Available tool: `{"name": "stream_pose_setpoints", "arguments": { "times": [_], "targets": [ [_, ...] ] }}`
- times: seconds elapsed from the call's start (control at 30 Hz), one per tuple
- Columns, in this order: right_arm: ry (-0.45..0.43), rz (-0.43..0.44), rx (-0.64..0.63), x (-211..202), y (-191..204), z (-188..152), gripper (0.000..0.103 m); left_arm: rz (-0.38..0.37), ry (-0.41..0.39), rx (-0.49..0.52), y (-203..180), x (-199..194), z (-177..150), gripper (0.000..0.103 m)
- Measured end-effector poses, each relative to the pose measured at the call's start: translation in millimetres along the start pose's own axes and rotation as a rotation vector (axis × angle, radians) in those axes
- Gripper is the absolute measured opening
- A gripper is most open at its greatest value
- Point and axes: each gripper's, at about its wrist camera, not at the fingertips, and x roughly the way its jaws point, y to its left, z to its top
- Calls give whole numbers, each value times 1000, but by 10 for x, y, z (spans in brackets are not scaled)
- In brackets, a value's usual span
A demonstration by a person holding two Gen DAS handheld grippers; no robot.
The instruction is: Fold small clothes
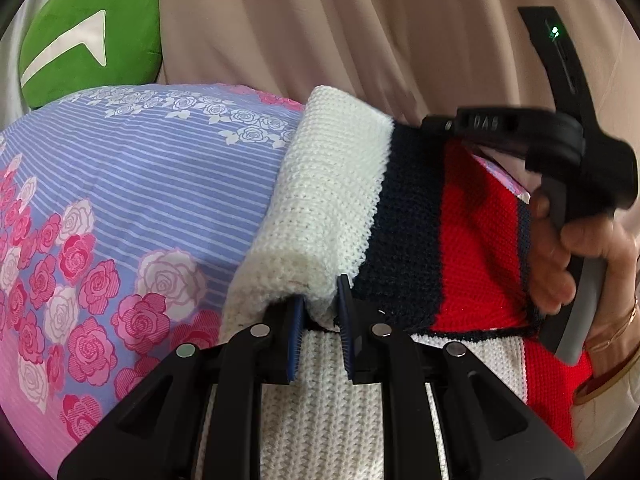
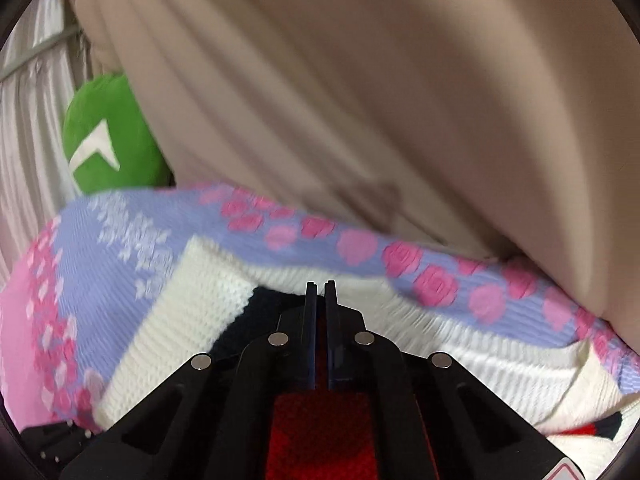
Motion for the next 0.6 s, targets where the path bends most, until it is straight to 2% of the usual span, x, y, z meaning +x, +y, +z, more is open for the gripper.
{"name": "stream_pose_setpoints", "arguments": {
  "times": [0.1,0.13,0.2,0.27,0.3,0.37,0.4,0.43,0.5,0.6],
  "targets": [
    [130,-52,5,411,-42,-72,3,4,1,11,-31,14,2,16],
    [117,-58,1,418,-32,-91,4,3,2,12,-33,19,3,16],
    [76,-10,51,242,-79,-54,5,-2,3,13,-32,20,6,16],
    [0,31,96,-138,-217,-53,5,-5,5,13,-29,22,14,16],
    [-32,22,106,-301,-299,-79,8,-5,5,14,-25,17,15,16],
    [-57,-1,148,-678,-609,-232,25,-3,4,16,-24,16,17,16],
    [-69,-18,170,-843,-773,-338,40,-3,5,16,-22,18,19,16],
    [-85,-60,193,-1046,-992,-502,51,-3,5,16,-21,22,21,16],
    [-88,-136,239,-1304,-1319,-811,56,-1,4,19,-17,21,20,16],
    [-54,-168,328,-1525,-1826,-1240,57,9,3,25,-35,19,18,16]
  ]
}}
